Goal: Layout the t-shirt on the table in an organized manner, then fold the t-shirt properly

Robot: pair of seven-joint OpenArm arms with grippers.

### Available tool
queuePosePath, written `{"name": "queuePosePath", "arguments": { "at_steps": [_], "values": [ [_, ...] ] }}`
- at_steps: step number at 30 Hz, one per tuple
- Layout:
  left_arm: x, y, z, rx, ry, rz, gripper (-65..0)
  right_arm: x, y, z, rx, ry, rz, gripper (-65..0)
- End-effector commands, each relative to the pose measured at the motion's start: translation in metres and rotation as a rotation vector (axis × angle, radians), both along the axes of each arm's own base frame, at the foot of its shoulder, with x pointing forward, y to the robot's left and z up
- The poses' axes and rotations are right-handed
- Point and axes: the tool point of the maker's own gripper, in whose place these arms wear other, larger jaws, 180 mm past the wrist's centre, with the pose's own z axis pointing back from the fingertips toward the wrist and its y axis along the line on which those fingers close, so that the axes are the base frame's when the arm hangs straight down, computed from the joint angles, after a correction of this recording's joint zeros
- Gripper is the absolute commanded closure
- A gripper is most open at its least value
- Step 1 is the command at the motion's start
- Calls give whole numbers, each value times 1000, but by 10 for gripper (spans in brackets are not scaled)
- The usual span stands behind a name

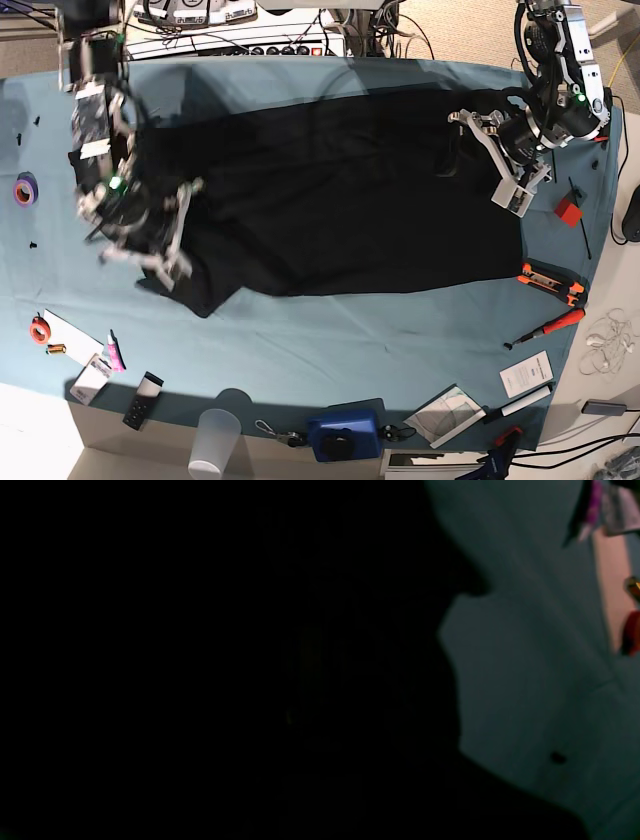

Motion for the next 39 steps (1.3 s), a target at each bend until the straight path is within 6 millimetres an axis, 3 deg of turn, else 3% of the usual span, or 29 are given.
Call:
{"name": "queuePosePath", "arguments": {
  "at_steps": [1, 2, 5, 6, 10, 12, 16, 19, 21, 25, 30, 33, 39],
  "values": [
    [6, -1, 12, -17, -45, 1, -442, 5, -5, 10, -13, -33, -1, 0],
    [6, -1, 12, -17, -45, 1, -442, 2, -6, 8, -20, -18, 1, 0],
    [6, -1, 12, -17, -45, 1, -442, 2, -7, 8, -27, -13, 2, -164],
    [6, -1, 12, -17, -45, 1, -442, 2, -6, 8, -24, -16, 1, -189],
    [6, -1, 12, -17, -45, 1, -442, 12, -6, 21, -4, -55, -13, -190],
    [6, 0, 11, -17, -44, 1, -442, 20, -5, 40, 48, -105, -20, -190],
    [6, -1, 11, -17, -45, 1, -442, 34, -9, 96, 164, -271, -45, -190],
    [6, -1, 11, -17, -45, 1, -442, 43, -35, 129, 220, -414, -146, -189],
    [6, -1, 12, -17, -45, 1, -442, 48, -60, 134, 251, -465, -252, -189],
    [6, -1, 12, -18, -46, 1, -442, 65, -102, 101, 285, -393, -407, -189],
    [6, -1, 12, -17, -45, 1, -442, 82, -129, 51, 406, -237, -543, -189],
    [6, -1, 12, -17, -45, 1, -442, 88, -129, 28, 476, -152, -582, -189],
    [6, -1, 12, -18, -46, 1, -442, 97, -100, -1, 600, -66, -552, -189]
  ]
}}
